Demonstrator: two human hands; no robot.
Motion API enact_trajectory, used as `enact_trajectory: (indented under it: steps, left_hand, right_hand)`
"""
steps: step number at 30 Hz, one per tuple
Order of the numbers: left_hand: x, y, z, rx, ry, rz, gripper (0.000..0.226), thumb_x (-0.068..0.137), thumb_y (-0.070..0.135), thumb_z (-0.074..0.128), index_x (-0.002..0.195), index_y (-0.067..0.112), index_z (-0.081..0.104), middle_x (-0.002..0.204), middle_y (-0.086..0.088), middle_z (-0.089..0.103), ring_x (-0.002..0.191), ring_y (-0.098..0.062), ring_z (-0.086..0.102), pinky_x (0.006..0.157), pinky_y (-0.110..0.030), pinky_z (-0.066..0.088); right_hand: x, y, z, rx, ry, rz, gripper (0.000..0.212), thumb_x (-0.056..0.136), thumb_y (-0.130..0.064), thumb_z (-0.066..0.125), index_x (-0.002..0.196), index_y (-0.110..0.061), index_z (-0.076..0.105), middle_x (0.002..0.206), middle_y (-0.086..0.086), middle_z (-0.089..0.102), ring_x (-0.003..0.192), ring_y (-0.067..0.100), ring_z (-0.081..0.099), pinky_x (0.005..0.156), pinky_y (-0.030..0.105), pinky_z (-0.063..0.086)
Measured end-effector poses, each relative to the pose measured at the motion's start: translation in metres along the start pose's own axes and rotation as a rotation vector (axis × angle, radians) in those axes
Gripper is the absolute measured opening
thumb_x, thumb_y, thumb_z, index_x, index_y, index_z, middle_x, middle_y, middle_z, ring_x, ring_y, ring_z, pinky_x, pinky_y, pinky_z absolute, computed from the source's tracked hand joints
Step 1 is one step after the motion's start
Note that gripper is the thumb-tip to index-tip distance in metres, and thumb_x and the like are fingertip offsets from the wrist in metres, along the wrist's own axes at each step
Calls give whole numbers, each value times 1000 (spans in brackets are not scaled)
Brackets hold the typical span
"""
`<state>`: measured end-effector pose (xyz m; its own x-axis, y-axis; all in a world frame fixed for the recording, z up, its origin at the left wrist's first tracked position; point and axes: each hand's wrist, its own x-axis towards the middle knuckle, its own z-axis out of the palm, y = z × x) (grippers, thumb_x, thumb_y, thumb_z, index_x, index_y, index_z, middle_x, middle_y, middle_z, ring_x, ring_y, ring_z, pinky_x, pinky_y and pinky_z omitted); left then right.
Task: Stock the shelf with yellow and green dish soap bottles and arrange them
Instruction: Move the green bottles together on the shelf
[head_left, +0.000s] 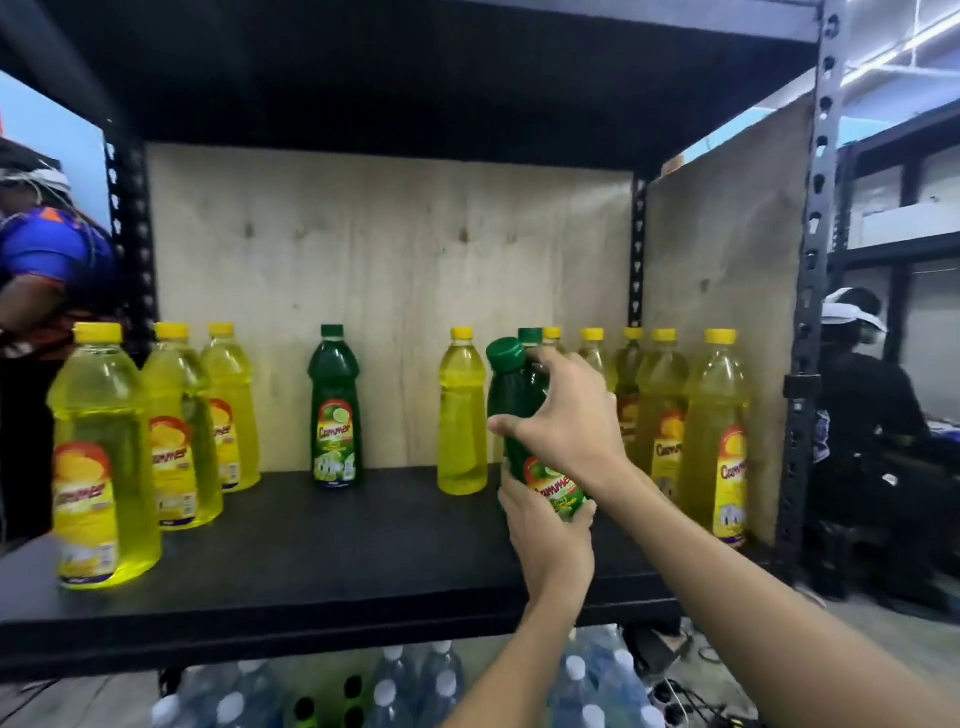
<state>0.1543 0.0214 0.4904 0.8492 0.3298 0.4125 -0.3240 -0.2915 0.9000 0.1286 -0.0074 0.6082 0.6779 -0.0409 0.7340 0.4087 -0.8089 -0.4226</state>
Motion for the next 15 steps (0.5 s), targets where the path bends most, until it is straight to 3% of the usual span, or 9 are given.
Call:
enact_trajectory:
  steps: [6, 15]
  left_hand:
    - [67, -36, -111, 318, 1, 103, 99, 70, 28, 87, 149, 15, 27, 143, -2, 36, 131, -24, 47, 108, -38, 39]
    - [163, -96, -220, 484, 59, 14, 104, 55, 36, 94, 140, 13, 40, 129, -9, 54, 122, -28, 54, 103, -44, 46]
  right_hand:
    - [25, -50, 66, 174, 89, 51, 79, 62, -62, 83, 128, -24, 60, 122, 3, 67, 115, 24, 62, 94, 39, 52]
    - [78, -134, 188, 313, -115, 67, 71, 58, -55, 89, 115, -18, 69, 110, 6, 73, 102, 24, 69, 81, 30, 53]
